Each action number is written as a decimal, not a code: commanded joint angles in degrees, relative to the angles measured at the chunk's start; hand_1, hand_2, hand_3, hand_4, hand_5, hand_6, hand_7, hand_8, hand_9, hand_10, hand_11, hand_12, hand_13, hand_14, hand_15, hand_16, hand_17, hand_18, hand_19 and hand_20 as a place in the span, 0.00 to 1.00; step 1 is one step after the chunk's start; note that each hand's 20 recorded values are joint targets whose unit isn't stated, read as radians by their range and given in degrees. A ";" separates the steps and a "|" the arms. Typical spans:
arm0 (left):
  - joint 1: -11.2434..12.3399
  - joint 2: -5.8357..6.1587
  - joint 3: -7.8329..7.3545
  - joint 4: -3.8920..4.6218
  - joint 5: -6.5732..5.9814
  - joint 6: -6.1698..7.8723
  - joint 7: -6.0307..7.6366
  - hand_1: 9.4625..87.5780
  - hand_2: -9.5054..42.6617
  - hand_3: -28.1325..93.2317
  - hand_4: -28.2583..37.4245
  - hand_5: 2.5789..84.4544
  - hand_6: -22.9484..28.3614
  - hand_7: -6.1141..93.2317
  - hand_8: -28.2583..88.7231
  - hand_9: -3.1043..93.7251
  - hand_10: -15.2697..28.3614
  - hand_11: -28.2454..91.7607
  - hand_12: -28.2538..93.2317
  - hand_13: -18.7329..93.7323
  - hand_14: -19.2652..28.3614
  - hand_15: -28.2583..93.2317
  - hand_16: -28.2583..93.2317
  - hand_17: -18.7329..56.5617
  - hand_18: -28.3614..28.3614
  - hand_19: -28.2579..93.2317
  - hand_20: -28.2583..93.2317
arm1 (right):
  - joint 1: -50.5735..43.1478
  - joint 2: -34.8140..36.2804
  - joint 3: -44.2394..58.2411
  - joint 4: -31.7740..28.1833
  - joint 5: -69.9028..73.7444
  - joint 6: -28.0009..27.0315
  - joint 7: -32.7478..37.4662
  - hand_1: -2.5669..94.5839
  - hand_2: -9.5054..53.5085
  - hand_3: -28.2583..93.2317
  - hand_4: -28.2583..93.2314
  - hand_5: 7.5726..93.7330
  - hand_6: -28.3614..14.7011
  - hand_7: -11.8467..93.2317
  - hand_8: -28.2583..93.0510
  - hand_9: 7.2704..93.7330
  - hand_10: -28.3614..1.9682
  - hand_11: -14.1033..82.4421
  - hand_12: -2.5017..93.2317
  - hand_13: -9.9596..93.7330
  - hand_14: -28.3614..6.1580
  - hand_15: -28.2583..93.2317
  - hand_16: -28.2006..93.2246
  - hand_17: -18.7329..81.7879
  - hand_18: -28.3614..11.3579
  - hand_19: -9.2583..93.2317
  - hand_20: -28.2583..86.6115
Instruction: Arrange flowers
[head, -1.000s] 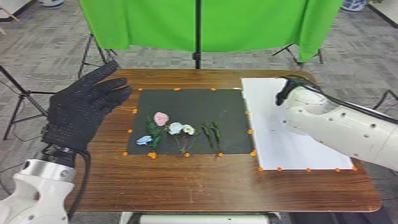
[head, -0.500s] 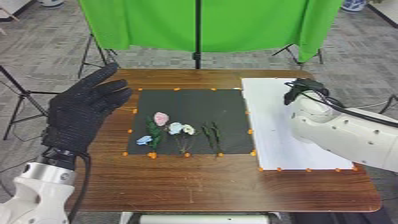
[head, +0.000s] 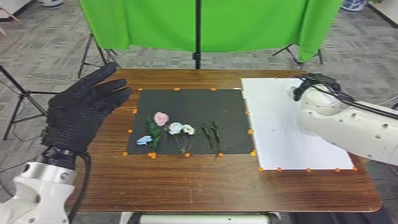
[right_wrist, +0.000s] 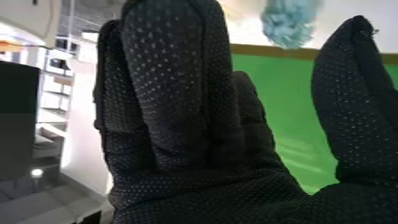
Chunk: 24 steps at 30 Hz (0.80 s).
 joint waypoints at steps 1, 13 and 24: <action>-0.55 -0.28 0.37 0.55 0.15 -0.84 -1.16 0.19 0.32 0.86 0.10 0.43 0.64 0.21 0.16 0.38 0.85 0.48 0.33 0.38 1.00 0.66 0.16 0.13 0.95 0.69 0.46 | -1.56 1.48 0.85 0.75 2.93 -1.42 0.84 0.36 0.00 0.83 0.02 0.36 0.64 0.21 0.15 0.87 0.45 0.33 0.17 0.96 0.66 0.63 0.39 0.66 0.25 0.98 0.09; -0.73 -0.48 0.11 0.72 0.09 -1.32 -2.06 0.19 0.32 0.86 0.10 0.43 0.64 0.21 0.16 0.38 0.85 0.48 0.33 0.38 1.00 0.66 0.16 0.13 0.96 0.69 0.46 | -10.62 2.25 9.50 1.89 7.80 -5.28 -0.77 0.39 0.00 0.83 0.02 0.41 0.67 0.22 0.14 0.74 0.56 0.30 0.16 0.89 0.59 0.64 0.38 0.64 0.26 0.96 0.07; -1.21 -0.81 0.35 0.84 0.19 -1.46 -2.46 0.19 0.32 0.87 0.10 0.43 0.64 0.22 0.16 0.38 0.85 0.48 0.33 0.38 1.00 0.66 0.16 0.13 0.96 0.69 0.46 | -6.72 4.23 -2.38 -0.10 -1.67 10.58 -4.66 0.62 0.00 0.77 0.00 0.88 0.80 0.27 0.23 0.98 0.84 0.18 0.25 0.98 0.84 0.45 0.46 0.73 0.56 0.89 0.06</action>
